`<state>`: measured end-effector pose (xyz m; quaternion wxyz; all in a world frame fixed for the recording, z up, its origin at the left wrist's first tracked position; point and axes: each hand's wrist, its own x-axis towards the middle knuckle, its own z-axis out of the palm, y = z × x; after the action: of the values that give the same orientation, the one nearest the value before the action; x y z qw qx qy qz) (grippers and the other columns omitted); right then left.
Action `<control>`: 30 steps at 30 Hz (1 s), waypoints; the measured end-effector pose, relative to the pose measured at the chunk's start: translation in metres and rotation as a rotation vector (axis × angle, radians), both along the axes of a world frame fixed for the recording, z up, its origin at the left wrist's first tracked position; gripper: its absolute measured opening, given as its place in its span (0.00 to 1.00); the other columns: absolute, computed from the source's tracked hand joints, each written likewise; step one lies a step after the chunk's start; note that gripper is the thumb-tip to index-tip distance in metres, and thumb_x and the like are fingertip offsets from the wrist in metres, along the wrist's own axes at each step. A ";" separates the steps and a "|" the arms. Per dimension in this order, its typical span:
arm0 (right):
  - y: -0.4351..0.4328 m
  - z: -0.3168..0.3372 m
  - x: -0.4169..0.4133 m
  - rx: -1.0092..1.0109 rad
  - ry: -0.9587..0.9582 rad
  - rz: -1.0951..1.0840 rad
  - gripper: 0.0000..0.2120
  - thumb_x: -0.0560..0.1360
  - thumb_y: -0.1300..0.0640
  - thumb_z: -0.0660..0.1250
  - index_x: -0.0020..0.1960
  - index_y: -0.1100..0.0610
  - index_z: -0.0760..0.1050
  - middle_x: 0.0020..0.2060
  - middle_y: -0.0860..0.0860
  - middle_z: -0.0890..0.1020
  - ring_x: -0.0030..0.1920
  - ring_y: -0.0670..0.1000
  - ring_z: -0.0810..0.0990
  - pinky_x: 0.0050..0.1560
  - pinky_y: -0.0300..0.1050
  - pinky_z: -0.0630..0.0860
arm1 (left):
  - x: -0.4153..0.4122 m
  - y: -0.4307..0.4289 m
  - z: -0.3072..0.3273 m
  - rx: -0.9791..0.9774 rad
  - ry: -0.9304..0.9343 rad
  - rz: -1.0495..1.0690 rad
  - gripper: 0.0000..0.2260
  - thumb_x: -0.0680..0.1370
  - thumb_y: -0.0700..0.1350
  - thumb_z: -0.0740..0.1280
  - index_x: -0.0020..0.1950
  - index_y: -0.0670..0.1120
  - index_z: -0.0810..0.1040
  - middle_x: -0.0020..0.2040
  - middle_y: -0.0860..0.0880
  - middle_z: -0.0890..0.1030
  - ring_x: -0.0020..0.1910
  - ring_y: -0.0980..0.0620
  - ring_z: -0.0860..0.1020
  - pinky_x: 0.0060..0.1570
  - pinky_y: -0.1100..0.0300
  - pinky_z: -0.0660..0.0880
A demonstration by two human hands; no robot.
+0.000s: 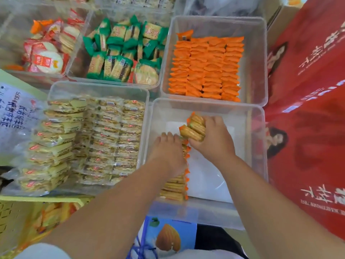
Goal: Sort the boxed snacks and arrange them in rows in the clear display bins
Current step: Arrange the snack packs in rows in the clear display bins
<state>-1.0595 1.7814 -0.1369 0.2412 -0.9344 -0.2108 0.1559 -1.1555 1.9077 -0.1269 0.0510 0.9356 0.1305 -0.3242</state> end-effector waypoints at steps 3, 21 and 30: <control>0.007 -0.009 0.005 -0.074 -0.078 0.089 0.34 0.66 0.45 0.78 0.67 0.52 0.71 0.59 0.52 0.71 0.59 0.56 0.73 0.48 0.51 0.78 | 0.004 0.003 -0.010 -0.040 -0.030 0.028 0.40 0.74 0.67 0.66 0.76 0.42 0.63 0.72 0.41 0.69 0.73 0.41 0.66 0.74 0.47 0.62; 0.024 -0.035 -0.012 -0.126 -0.104 0.262 0.34 0.73 0.49 0.68 0.77 0.49 0.65 0.73 0.54 0.65 0.72 0.59 0.60 0.62 0.57 0.75 | -0.038 -0.003 0.023 0.074 -0.177 -0.191 0.34 0.81 0.64 0.56 0.79 0.43 0.63 0.80 0.39 0.61 0.81 0.35 0.52 0.78 0.38 0.45; 0.020 -0.045 -0.011 0.210 0.056 -0.178 0.30 0.73 0.54 0.75 0.72 0.55 0.68 0.68 0.53 0.68 0.63 0.55 0.74 0.60 0.51 0.76 | -0.098 0.009 0.040 0.082 -0.463 0.086 0.38 0.72 0.60 0.74 0.78 0.44 0.70 0.80 0.35 0.63 0.79 0.30 0.60 0.75 0.30 0.57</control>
<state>-1.0708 1.8015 -0.1819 0.3564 -0.9143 -0.1353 0.1371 -1.2539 1.9167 -0.0865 0.0554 0.9798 0.1680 -0.0930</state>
